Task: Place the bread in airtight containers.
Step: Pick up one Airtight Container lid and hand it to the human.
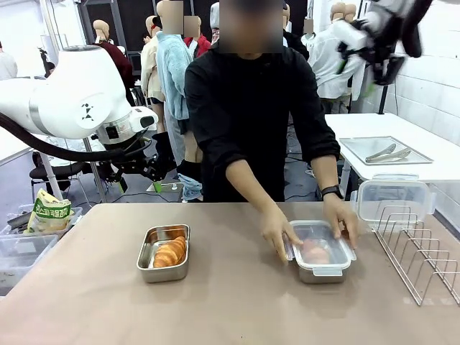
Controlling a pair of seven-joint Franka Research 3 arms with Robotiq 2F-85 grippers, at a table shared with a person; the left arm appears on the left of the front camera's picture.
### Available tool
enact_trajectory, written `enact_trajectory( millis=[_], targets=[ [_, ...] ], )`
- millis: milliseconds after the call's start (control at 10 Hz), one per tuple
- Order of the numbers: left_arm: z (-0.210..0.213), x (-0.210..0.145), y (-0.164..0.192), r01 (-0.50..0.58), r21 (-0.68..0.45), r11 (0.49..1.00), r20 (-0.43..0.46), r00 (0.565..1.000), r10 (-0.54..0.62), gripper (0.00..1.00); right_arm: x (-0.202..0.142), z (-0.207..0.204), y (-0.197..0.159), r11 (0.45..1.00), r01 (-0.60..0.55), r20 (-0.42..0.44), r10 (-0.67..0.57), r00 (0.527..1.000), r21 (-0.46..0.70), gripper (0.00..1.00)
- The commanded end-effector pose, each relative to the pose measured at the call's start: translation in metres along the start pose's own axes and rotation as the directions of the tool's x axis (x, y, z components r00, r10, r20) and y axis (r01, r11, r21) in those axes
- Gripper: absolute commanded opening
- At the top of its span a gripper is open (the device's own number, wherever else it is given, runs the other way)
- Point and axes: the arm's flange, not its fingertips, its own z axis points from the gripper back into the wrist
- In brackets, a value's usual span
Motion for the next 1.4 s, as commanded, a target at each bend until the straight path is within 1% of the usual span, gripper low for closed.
enact_trajectory(
  millis=[0, 200, 300, 400, 500, 600, 800, 1000, 1100, 1200, 1300],
  targets=[
    [0.002, 0.0, 0.0, -0.006, 0.017, 1.0, 0.0, 1.0, 0.006, 1.0, -0.06, 0.002, -0.015, 0.996, 0.01, 0.077, -0.017, 0.997, 0.086, 1.0],
    [0.002, 0.0, 0.0, -0.006, 0.017, 1.0, 0.0, 1.0, 0.006, 1.0, -0.114, -0.013, -0.003, 0.986, 0.114, 0.134, -0.13, 0.982, 0.122, 1.0],
    [0.002, 0.0, 0.0, -0.006, 0.017, 1.0, 0.0, 1.0, 0.006, 1.0, -0.143, -0.032, 0.006, 0.963, 0.219, 0.142, -0.242, 0.96, 0.158, 1.0],
    [0.002, 0.0, 0.0, -0.006, 0.017, 1.0, 0.0, 1.0, 0.006, 1.0, -0.162, -0.051, 0.017, 0.931, 0.315, 0.128, -0.34, 0.932, 0.183, 1.0],
    [0.002, 0.0, 0.0, -0.006, 0.017, 1.0, 0.0, 1.0, 0.006, 1.0, -0.17, -0.07, 0.026, 0.907, 0.369, 0.117, -0.396, 0.911, 0.202, 1.0],
    [0.002, 0.0, 0.0, -0.006, 0.017, 1.0, 0.0, 1.0, 0.006, 1.0, -0.17, -0.085, 0.033, 0.889, 0.399, 0.107, -0.429, 0.897, 0.225, 1.0],
    [0.002, 0.0, 0.0, -0.006, 0.017, 1.0, 0.0, 1.0, 0.006, 1.0, -0.16, -0.108, 0.045, 0.836, 0.475, 0.04, -0.504, 0.863, 0.274, 1.0],
    [0.002, 0.0, 0.0, -0.006, 0.017, 1.0, 0.0, 1.0, 0.006, 1.0, -0.156, -0.122, 0.053, 0.79, 0.517, -0.004, -0.546, 0.838, 0.33, 1.0],
    [0.002, 0.0, 0.0, -0.006, 0.017, 1.0, 0.0, 1.0, 0.006, 1.0, -0.15, -0.116, 0.046, 0.743, 0.58, -0.111, -0.58, 0.807, 0.334, 1.0],
    [0.002, 0.0, 0.0, -0.006, 0.017, 1.0, 0.0, 1.0, 0.006, 1.0, -0.165, -0.121, 0.046, 0.816, 0.488, 0.038, -0.523, 0.851, 0.31, 1.0],
    [0.002, 0.0, 0.0, -0.006, 0.017, 1.0, 0.0, 1.0, 0.006, 1.0, -0.165, -0.121, 0.046, 0.816, 0.488, 0.038, -0.523, 0.851, 0.31, 1.0]
  ],
)
